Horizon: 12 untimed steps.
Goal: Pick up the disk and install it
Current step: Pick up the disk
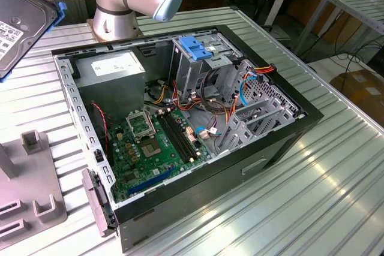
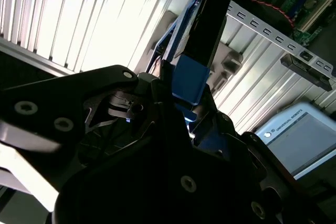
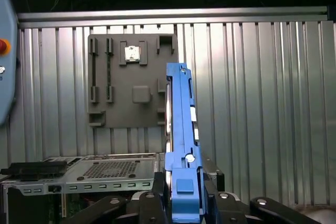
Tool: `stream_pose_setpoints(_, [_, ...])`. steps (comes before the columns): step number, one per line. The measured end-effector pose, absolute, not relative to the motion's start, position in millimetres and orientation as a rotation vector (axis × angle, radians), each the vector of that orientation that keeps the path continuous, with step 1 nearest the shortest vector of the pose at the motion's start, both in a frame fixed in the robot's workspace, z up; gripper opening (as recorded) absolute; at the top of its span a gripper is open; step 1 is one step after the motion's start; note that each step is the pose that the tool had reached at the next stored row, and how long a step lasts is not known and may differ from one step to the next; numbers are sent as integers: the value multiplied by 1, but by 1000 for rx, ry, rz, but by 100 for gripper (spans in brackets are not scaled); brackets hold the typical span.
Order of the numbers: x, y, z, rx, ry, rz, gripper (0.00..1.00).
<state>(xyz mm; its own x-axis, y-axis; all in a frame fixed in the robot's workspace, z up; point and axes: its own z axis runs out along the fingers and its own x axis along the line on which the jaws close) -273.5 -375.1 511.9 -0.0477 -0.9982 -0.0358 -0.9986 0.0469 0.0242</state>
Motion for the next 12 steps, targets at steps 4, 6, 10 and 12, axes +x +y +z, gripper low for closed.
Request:
stream_pose_setpoints(4, [-270, -375, 512, -2161, 2266, 66, 37])
stream_pose_setpoints(6, [-268, -375, 512, -2161, 2266, 66, 37])
stream_pose_setpoints(10, [-265, -375, 512, -2161, 2266, 66, 37])
stream_pose_setpoints(12, [-263, -375, 512, -2161, 2266, 66, 37])
